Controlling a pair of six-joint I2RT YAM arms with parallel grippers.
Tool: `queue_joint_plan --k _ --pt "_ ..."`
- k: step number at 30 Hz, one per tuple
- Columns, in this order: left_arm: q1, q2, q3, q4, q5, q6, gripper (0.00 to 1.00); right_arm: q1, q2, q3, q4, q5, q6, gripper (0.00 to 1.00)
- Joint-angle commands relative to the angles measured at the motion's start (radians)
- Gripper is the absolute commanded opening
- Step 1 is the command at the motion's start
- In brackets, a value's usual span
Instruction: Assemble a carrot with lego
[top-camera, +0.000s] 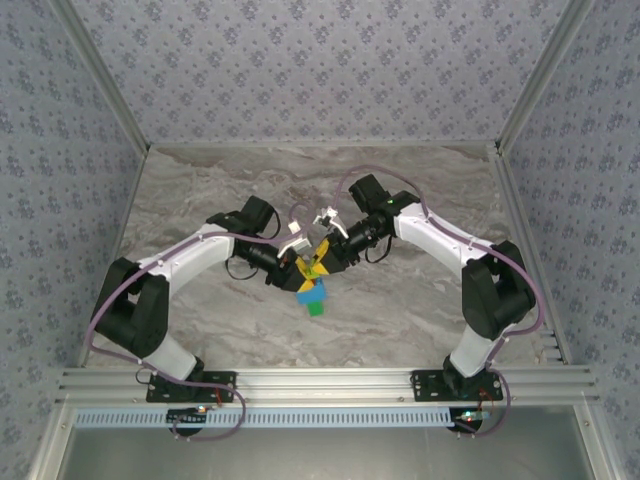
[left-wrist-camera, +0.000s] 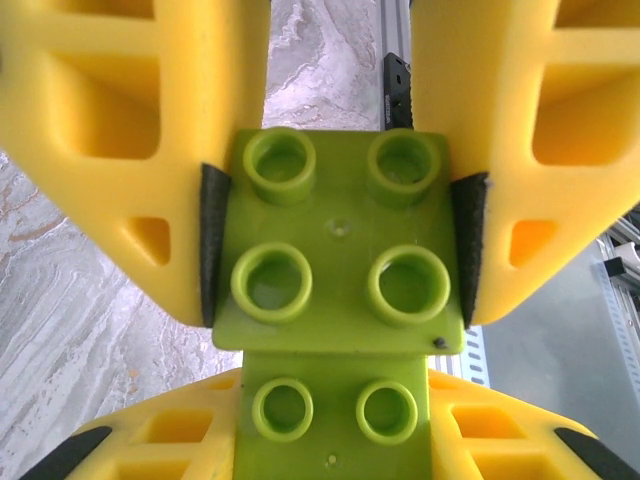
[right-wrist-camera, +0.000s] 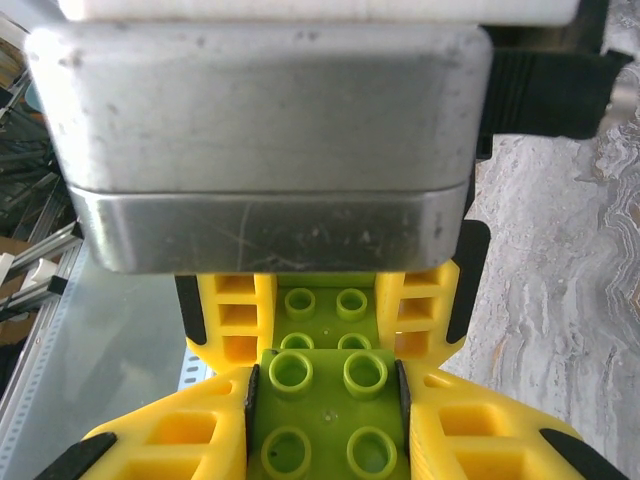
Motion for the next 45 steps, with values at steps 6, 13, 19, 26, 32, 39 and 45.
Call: queue_joint_plan --k 6,13,19,26,32,39,45 --pt "0.025 -0.036 0.030 0.064 0.068 -0.013 0.07 0.005 0.014 -0.008 -0.168 0.057 -0.028 0.20" --pt "0.025 -0.032 0.033 0.063 0.062 -0.014 0.07 0.023 0.023 0.031 -0.194 0.092 -0.025 0.25" --pt "0.025 -0.028 0.033 0.063 0.059 -0.016 0.07 0.032 0.033 0.043 -0.197 0.094 -0.025 0.38" --pt "0.025 -0.021 0.031 0.071 0.040 -0.024 0.07 0.033 0.013 0.061 -0.197 0.090 -0.025 0.74" --pt "0.026 -0.020 0.015 0.123 -0.026 -0.064 0.08 0.010 -0.081 0.001 -0.065 0.154 0.063 1.00" --pt "0.025 -0.042 -0.041 0.273 -0.248 -0.162 0.10 -0.086 -0.324 -0.175 0.220 0.449 0.246 1.00" --pt "-0.001 -0.069 -0.059 0.345 -0.514 -0.163 0.10 -0.125 -0.488 -0.255 0.298 0.605 0.333 1.00"
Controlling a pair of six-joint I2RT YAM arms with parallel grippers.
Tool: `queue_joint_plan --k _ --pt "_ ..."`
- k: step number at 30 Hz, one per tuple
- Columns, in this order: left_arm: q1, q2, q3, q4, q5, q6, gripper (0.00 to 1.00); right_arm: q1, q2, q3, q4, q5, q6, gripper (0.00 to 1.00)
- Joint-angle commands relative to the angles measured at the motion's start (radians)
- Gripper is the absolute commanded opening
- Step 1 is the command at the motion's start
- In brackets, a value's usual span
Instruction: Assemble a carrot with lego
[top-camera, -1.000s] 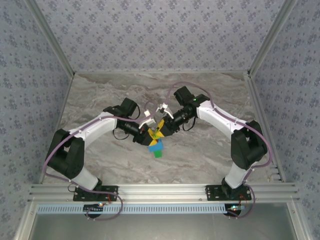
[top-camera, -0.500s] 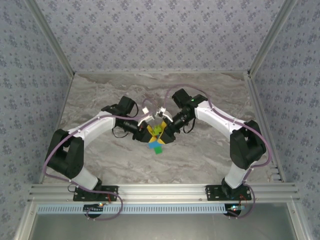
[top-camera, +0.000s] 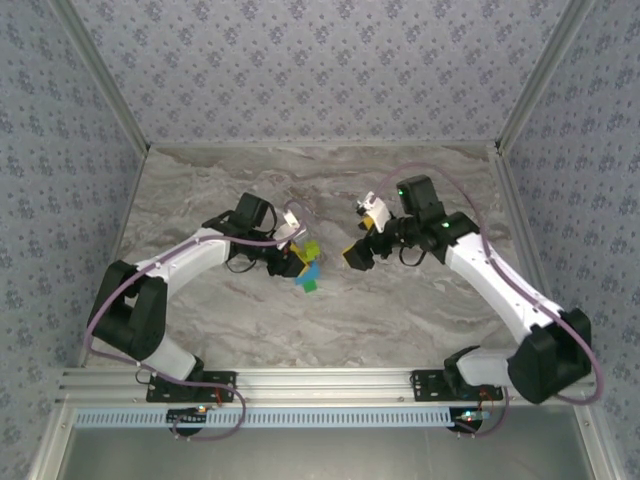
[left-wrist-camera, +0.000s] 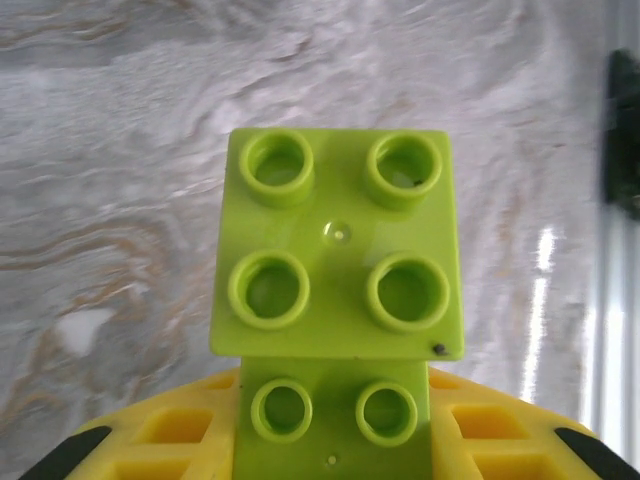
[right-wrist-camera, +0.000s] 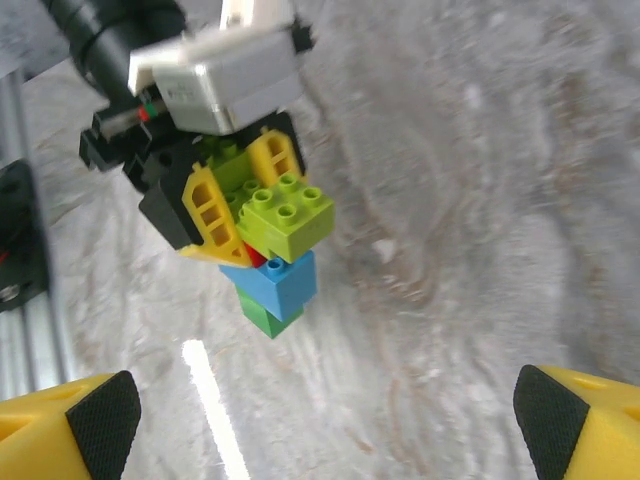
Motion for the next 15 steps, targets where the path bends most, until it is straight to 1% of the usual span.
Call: queue_joint_plan --k 1,7,8,10,15 --pt "-0.024 -0.052 0.007 0.069 -0.177 0.007 0.10 -0.011 -0.051 -0.039 0.077 0.115 0.082 1.00" --pt "-0.040 -0.065 0.037 0.130 -0.354 0.022 0.11 -0.015 -0.059 -0.099 0.124 0.142 0.133 1.00" --pt "-0.041 -0.059 0.048 0.123 -0.356 0.033 0.12 -0.016 -0.059 -0.108 0.135 0.138 0.137 1.00" --pt "-0.054 -0.047 0.060 0.121 -0.395 0.056 0.14 -0.019 -0.059 -0.124 0.155 0.126 0.148 1.00" --pt "-0.074 -0.032 0.036 0.155 -0.399 0.074 0.16 -0.025 -0.051 -0.136 0.173 0.098 0.152 1.00"
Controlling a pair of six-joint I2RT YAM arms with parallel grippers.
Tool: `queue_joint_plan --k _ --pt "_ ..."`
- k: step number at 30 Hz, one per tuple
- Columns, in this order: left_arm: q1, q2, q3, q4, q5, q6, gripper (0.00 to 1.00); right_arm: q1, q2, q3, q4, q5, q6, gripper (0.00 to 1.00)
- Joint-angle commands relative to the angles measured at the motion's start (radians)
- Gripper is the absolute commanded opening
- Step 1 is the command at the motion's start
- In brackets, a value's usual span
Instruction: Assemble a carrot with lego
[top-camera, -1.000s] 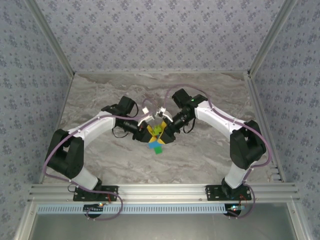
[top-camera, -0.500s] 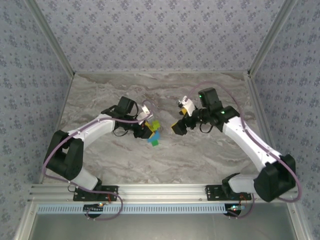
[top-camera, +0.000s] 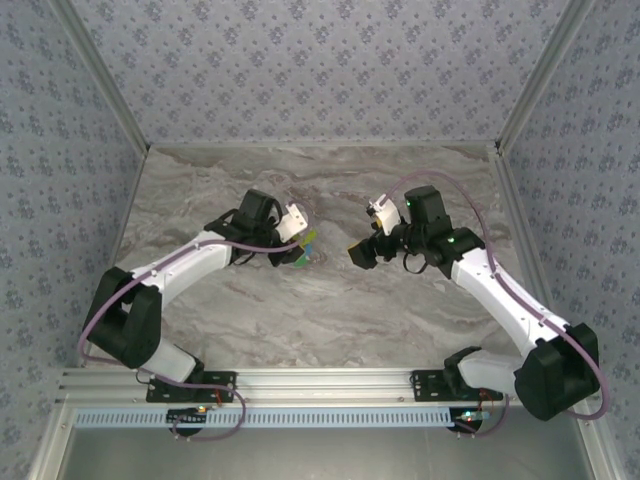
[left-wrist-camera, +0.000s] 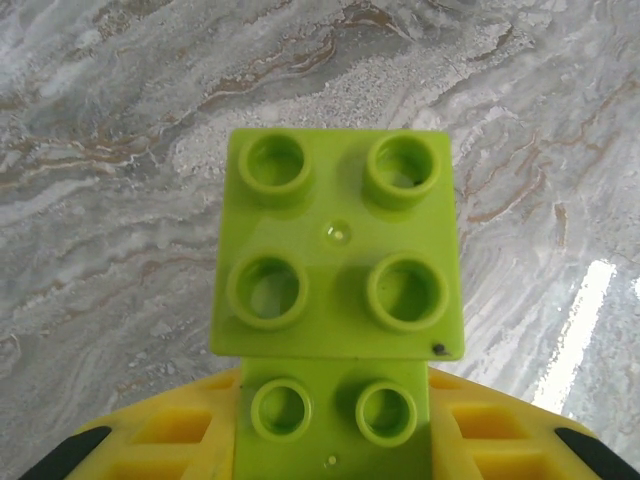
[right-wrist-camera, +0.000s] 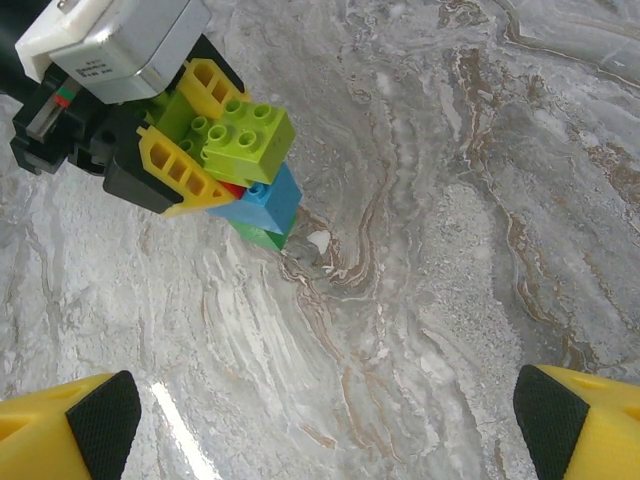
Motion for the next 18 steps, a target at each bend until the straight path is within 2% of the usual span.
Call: queue_joint_plan --k 1,6,13,18 --pt "-0.021 0.006 0.011 0.059 -0.044 0.030 0.17 -0.015 0.008 -0.011 0.044 -0.019 0.027 1.00" --pt "-0.033 0.001 -0.025 0.089 -0.062 0.032 0.18 -0.024 0.020 -0.017 0.062 -0.044 0.032 1.00" --pt "-0.033 0.013 -0.016 0.073 0.048 0.019 0.21 -0.029 0.032 -0.017 0.065 -0.062 0.032 1.00" --pt "-0.034 0.034 -0.009 0.059 0.070 0.020 0.24 -0.033 0.041 -0.019 0.068 -0.078 0.032 1.00"
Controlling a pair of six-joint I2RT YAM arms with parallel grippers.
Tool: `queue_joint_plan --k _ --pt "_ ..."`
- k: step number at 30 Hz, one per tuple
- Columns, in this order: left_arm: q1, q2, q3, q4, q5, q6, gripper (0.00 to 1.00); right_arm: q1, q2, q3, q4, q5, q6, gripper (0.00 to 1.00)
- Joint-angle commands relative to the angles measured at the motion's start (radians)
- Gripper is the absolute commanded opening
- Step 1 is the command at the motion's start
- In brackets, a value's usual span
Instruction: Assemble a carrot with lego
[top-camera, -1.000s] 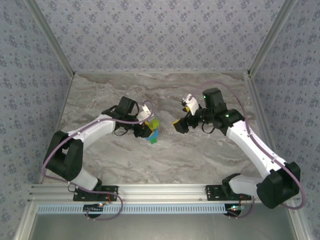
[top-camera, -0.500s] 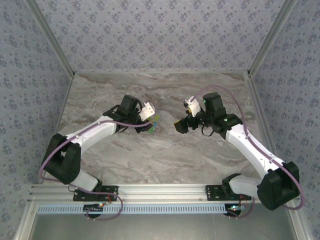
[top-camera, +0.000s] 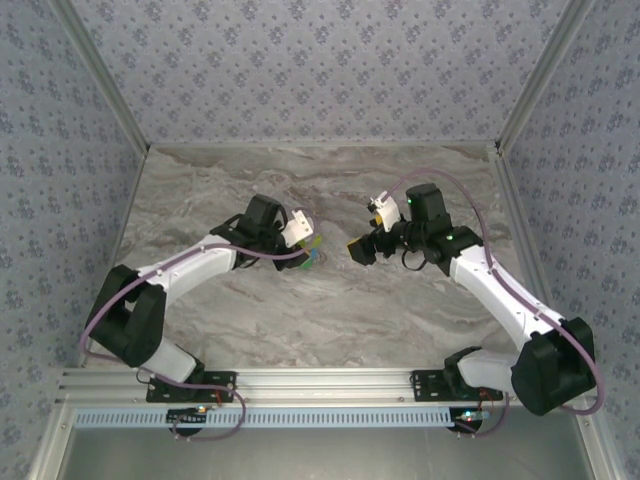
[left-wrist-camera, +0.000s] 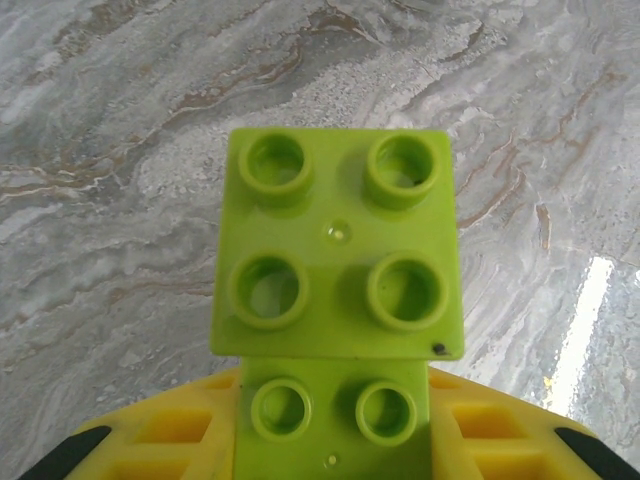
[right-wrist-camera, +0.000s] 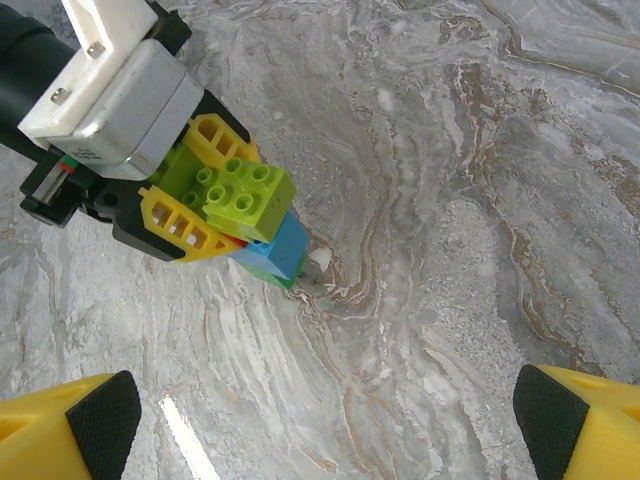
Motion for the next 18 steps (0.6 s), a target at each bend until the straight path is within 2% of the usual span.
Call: queue_joint_plan --k 1,12,18 --pt "-0.005 0.019 0.023 0.002 0.050 0.005 0.24 -0.010 0.011 -0.012 0.015 -0.033 0.018 1.00" --pt "-0.005 0.054 0.003 0.030 0.052 0.007 0.30 -0.013 0.033 -0.007 0.022 -0.054 0.023 1.00" --pt "-0.005 0.067 0.006 0.025 0.053 0.010 0.38 -0.013 0.040 -0.004 0.023 -0.065 0.026 1.00"
